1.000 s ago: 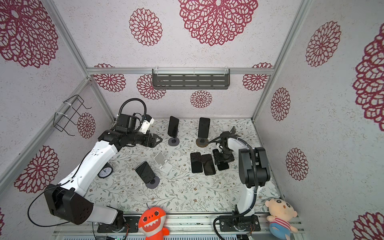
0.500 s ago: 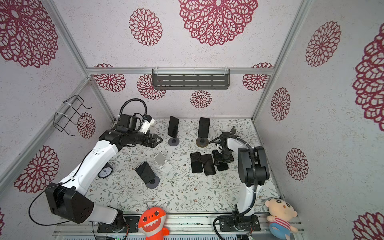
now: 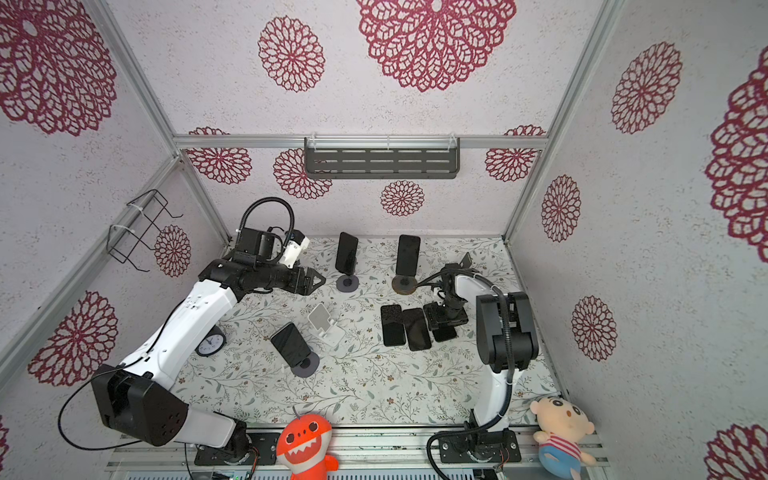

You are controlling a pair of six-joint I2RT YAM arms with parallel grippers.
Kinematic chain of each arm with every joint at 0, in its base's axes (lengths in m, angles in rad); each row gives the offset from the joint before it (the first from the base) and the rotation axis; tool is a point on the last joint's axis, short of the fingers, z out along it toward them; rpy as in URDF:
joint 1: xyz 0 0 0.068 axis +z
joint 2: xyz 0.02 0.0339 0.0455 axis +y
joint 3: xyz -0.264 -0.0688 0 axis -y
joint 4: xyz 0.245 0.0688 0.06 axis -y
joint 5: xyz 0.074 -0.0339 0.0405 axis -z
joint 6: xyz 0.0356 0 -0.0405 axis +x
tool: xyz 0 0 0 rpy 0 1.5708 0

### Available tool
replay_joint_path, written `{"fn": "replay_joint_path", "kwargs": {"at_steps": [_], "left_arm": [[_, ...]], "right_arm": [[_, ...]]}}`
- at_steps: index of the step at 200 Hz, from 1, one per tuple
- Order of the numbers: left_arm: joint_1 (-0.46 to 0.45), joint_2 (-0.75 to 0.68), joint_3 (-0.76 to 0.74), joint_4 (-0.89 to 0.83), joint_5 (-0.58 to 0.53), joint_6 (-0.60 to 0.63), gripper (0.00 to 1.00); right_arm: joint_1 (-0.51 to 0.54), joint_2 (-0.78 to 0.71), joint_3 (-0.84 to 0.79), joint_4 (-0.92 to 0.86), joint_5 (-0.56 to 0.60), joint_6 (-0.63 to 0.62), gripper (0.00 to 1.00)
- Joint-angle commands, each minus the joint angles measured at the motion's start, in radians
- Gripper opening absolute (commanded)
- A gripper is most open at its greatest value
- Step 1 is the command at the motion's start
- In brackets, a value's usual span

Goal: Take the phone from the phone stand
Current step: 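Lower the phone flat beside the two lying phones with the right gripper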

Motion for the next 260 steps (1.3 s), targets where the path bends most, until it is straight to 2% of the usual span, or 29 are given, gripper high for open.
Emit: {"fn": "replay_joint_path", "kwargs": {"at_steps": [1, 140, 191, 260], "left_arm": [[0.010, 0.014, -0.001, 0.016, 0.015, -0.006, 0.86], [0.010, 0.024, 0.005, 0.003, 0.021, -0.001, 0.86], [0.010, 0.025, 0.007, -0.002, 0.019, 0.001, 0.86], [0.010, 0.007, 0.008, -0.024, -0.007, 0.039, 0.87]], "right_arm": [[-0.004, 0.004, 0.015, -0.019, -0.044, -0.001, 0.80], [-0.009, -0.046, -0.070, 0.064, -0.219, 0.050, 0.75], [-0.009, -0.102, -0.106, 0.088, -0.206, 0.079, 0.75], [-0.007, -0.316, -0.175, 0.238, -0.057, 0.167, 0.81]]}}
